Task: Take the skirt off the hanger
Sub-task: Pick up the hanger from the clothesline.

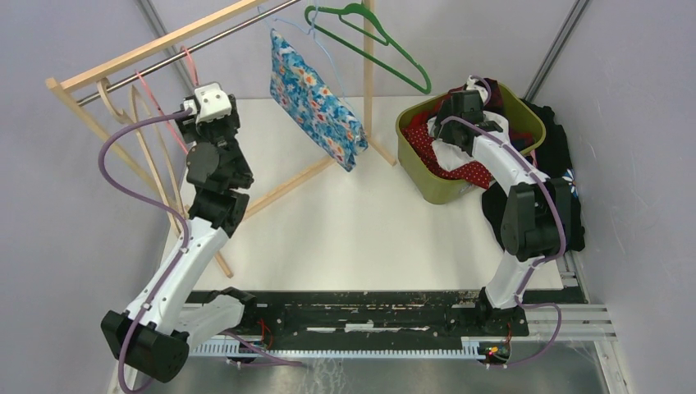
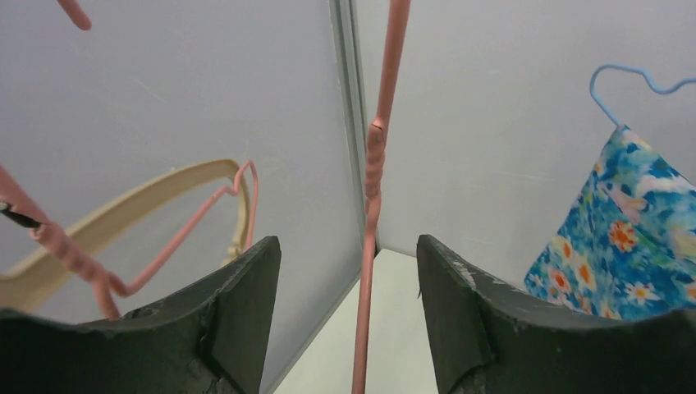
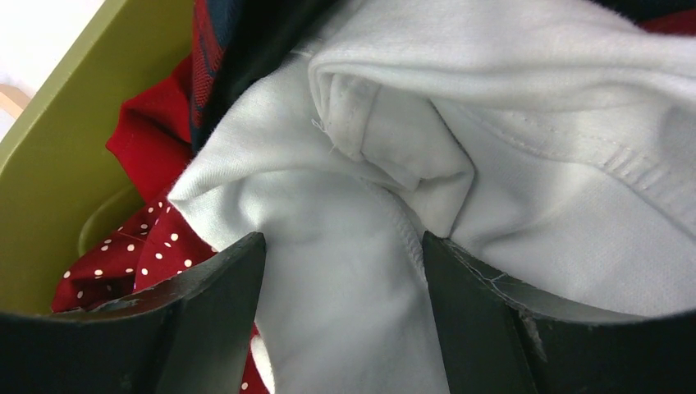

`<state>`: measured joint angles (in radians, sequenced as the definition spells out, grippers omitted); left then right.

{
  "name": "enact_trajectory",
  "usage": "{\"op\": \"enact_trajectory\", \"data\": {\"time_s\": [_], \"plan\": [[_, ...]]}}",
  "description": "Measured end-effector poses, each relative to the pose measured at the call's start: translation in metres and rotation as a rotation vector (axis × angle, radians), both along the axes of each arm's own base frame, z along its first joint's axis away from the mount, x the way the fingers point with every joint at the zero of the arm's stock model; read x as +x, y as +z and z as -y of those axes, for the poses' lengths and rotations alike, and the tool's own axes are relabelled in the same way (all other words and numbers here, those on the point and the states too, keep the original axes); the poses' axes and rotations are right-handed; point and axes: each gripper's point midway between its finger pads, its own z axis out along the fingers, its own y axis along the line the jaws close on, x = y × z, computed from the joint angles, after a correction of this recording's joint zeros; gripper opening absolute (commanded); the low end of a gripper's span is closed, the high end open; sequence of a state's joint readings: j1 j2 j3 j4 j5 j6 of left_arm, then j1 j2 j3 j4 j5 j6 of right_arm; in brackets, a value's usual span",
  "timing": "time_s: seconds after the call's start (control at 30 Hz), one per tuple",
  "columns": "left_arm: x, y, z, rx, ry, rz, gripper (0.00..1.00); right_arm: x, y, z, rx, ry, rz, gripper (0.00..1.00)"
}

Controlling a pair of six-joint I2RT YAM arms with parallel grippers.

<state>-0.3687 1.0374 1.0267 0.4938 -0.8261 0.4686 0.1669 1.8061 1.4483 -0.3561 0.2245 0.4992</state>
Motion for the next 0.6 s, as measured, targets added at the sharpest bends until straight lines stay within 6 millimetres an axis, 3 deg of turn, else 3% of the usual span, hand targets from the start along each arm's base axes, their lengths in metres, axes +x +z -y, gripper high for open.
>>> {"op": "enact_trajectory", "data": {"time_s": [0.17, 0.33, 0.43, 0.6], "plan": [[-0.006, 0.005, 0.004, 0.031, -0.052, -0.005, 0.71, -0.001, 0.0, 0.0, 0.007, 0.002, 0.003, 0.75], [-0.009, 0.007, 0.032, 0.133, -0.247, -0.028, 0.73, -0.004, 0.001, 0.0, 0.012, 0.003, 0.01, 0.75], [-0.026, 0.015, 0.044, 0.164, -0.359, 0.002, 0.67, -0.005, 0.0, 0.001, 0.013, 0.002, 0.014, 0.75], [-0.062, 0.044, 0.064, 0.227, -0.528, 0.086, 0.77, -0.005, -0.002, 0.001, 0.013, 0.002, 0.018, 0.74]]}}
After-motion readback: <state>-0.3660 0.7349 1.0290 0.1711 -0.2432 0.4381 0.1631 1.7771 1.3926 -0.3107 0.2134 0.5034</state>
